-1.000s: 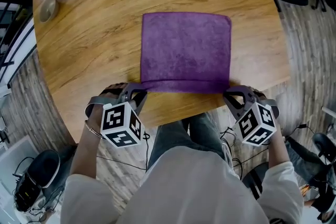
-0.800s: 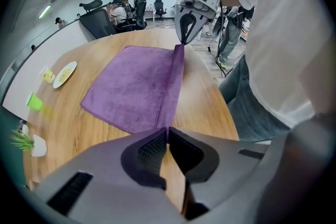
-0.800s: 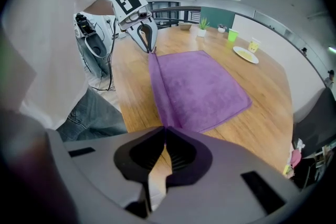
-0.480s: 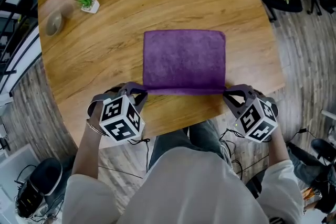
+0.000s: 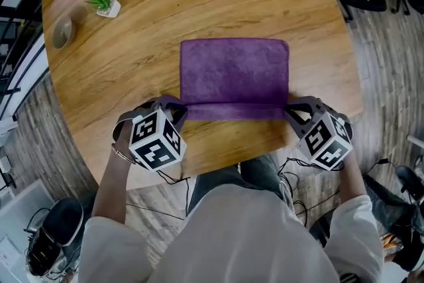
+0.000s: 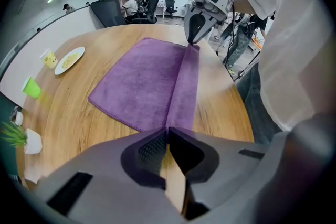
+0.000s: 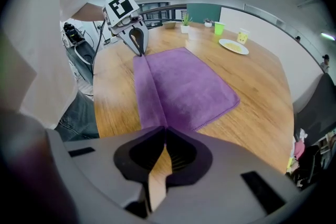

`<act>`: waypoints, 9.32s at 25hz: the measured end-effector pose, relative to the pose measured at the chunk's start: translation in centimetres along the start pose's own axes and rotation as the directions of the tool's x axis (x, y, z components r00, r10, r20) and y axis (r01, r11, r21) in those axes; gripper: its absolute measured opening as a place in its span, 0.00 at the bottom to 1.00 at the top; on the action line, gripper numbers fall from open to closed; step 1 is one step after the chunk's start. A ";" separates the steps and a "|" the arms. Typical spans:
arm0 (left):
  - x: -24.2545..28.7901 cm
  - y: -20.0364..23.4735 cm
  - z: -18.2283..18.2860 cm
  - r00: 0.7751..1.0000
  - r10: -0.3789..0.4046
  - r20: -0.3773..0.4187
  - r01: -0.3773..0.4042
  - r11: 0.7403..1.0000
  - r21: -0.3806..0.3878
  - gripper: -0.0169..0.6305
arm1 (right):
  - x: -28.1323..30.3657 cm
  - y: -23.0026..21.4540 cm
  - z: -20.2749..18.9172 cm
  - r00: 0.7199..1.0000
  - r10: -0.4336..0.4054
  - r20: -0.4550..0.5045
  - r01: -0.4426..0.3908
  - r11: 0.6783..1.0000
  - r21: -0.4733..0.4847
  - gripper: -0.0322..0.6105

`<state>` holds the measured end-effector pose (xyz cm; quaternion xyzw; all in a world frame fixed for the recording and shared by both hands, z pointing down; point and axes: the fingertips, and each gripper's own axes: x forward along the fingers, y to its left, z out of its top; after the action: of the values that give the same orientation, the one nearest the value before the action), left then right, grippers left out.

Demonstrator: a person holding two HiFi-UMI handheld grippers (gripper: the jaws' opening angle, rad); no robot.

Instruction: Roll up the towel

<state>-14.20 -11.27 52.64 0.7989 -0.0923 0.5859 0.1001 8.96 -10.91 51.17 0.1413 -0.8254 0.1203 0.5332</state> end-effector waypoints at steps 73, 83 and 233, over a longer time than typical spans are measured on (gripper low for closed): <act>-1.8 -3.0 0.2 1.000 0.010 0.020 -0.010 1.000 -0.017 0.06 | -1.5 2.6 0.4 0.999 -0.041 0.030 0.042 0.999 -0.017 0.07; -0.8 0.8 1.2 1.000 0.017 -0.001 -0.017 0.999 -0.036 0.06 | -0.2 -0.9 1.1 0.999 -0.035 0.021 0.035 0.999 0.005 0.07; -0.6 -5.3 -0.1 0.983 0.180 0.039 -0.183 0.981 0.068 0.07 | 0.6 5.2 -0.7 0.998 -0.063 -0.009 0.061 0.988 -0.144 0.09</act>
<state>-13.02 -6.11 51.76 0.7996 -0.1454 0.5824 0.0160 7.42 -5.91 51.78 0.1273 -0.8234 0.0449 0.5511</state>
